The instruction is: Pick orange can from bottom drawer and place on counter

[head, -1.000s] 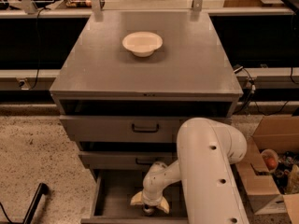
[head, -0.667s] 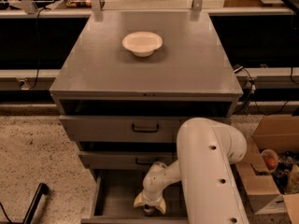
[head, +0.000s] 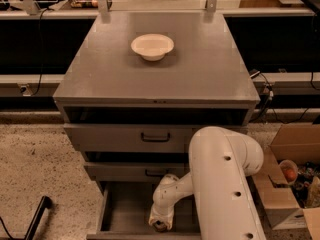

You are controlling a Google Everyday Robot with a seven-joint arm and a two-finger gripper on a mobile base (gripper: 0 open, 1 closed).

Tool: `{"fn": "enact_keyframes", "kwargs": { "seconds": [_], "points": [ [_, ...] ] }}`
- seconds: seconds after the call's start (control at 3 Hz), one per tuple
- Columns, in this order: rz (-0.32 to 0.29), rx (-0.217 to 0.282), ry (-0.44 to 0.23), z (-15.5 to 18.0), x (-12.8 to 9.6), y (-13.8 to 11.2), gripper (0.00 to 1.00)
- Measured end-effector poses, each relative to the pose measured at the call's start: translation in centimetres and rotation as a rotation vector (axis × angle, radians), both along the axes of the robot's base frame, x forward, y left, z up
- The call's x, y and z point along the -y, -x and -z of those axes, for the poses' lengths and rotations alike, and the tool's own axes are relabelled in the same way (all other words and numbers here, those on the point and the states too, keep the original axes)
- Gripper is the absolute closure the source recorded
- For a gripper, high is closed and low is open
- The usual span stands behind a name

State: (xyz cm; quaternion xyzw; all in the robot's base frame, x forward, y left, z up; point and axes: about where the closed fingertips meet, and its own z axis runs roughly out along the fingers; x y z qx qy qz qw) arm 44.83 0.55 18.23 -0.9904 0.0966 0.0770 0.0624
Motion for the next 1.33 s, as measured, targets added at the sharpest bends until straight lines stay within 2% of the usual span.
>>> {"fn": "enact_keyframes", "kwargs": {
  "seconds": [0.33,0.67,1.0,1.33],
  "points": [
    [-0.006,0.016,-0.033,-0.7,-0.3,0.0,0.88],
    [-0.074,0.057,-0.091,-3.9,-1.1,-0.1,1.00],
    [-0.153,0.081,-0.099,-8.3,-1.4,-0.6,1.00],
    [-0.222,0.061,-0.070,-13.1,-1.1,-1.6,1.00]
  ]
}}
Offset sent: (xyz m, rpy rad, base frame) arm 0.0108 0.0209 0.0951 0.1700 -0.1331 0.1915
